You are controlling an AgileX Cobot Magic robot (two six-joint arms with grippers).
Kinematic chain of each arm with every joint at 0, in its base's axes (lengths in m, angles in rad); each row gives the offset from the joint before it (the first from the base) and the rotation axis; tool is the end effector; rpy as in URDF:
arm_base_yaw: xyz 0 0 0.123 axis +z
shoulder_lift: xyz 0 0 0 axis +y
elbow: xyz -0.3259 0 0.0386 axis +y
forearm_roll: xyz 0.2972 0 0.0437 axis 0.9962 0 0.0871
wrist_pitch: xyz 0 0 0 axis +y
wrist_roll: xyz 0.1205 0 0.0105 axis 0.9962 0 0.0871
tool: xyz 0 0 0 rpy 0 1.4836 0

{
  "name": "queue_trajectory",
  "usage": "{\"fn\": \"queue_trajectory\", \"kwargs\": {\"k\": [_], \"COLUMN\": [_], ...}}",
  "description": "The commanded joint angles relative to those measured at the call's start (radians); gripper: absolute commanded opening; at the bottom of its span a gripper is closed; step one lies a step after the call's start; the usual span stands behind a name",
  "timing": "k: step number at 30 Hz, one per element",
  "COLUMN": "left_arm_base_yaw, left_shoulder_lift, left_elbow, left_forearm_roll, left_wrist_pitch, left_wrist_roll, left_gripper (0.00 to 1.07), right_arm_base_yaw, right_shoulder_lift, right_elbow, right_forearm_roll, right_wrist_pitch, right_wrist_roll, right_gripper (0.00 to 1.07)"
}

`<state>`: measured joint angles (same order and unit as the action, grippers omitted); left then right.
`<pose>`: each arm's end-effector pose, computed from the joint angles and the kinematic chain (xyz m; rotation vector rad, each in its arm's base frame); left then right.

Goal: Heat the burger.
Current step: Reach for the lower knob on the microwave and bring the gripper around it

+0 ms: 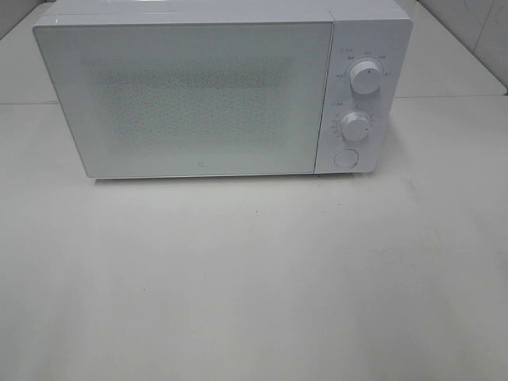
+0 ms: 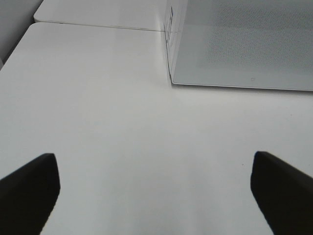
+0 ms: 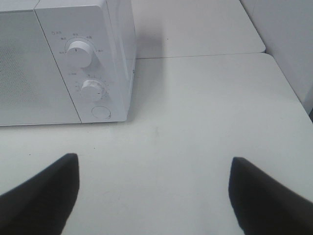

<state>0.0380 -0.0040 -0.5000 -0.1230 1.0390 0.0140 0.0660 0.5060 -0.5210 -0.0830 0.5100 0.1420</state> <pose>0.0221 -0.0120 0.2903 -0.0198 2.0143 -0.1135 0.1412 0.0044 0.3151 0.0298 1.9769 0.0482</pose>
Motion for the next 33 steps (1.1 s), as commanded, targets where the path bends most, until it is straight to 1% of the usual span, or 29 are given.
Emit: {"fn": "queue_trajectory", "kwargs": {"k": [1,2,3,5,13,18,20,23,27,29,33], "left_arm_base_yaw": [-0.001,-0.001,-0.001,-0.001,-0.001,-0.001,-0.001,-0.001,-0.001,-0.001,-0.001], "left_shoulder_lift": [-0.027,-0.027,-0.027,-0.027,-0.027,-0.027,-0.027,-0.027,-0.027,-0.027,-0.027], "left_elbow": [0.004,0.004,0.004,0.004,0.004,0.004,0.004,0.004,0.004,0.004,0.004], "left_forearm_roll": [-0.009,-0.009,-0.009,-0.009,-0.009,-0.009,-0.009,-0.009,-0.009,-0.009,-0.009], "left_wrist_pitch": [-0.008,-0.008,-0.008,-0.008,-0.008,-0.008,-0.008,-0.008,-0.008,-0.008,-0.008], "left_wrist_roll": [-0.003,-0.003,-0.003,-0.003,-0.003,-0.003,-0.003,-0.003,-0.003,-0.003,-0.003], "left_gripper": [0.99,0.99,0.99,0.99,0.99,0.99,0.99,0.99,0.99,0.99,0.99], "right_arm_base_yaw": [-0.006,-0.006,-0.006,-0.006,-0.006,-0.006,-0.006,-0.006,-0.006,-0.006,-0.006], "right_shoulder_lift": [0.069,0.11,0.11,0.159,0.267,0.325,0.377,0.391,0.465,0.477,0.547], "right_elbow": [0.004,0.008,0.008,0.028,0.067,0.069,0.069,0.069,0.069,0.069,0.069], "right_forearm_roll": [-0.001,-0.001,-0.001,0.001,0.004,0.003,0.003,0.004,0.003,0.003,0.008], "right_wrist_pitch": [-0.082,-0.13,-0.13,-0.224,-0.377,-0.45,-0.535,-0.557,-0.615,-0.626,-0.747], "right_wrist_roll": [0.012,0.012,0.012,0.012,0.012,0.012,0.013,0.014,0.028,0.028,0.046], "right_gripper": [0.79,0.78,0.78,0.77,0.76,0.76,0.76,0.76,0.77,0.76,0.76]}}
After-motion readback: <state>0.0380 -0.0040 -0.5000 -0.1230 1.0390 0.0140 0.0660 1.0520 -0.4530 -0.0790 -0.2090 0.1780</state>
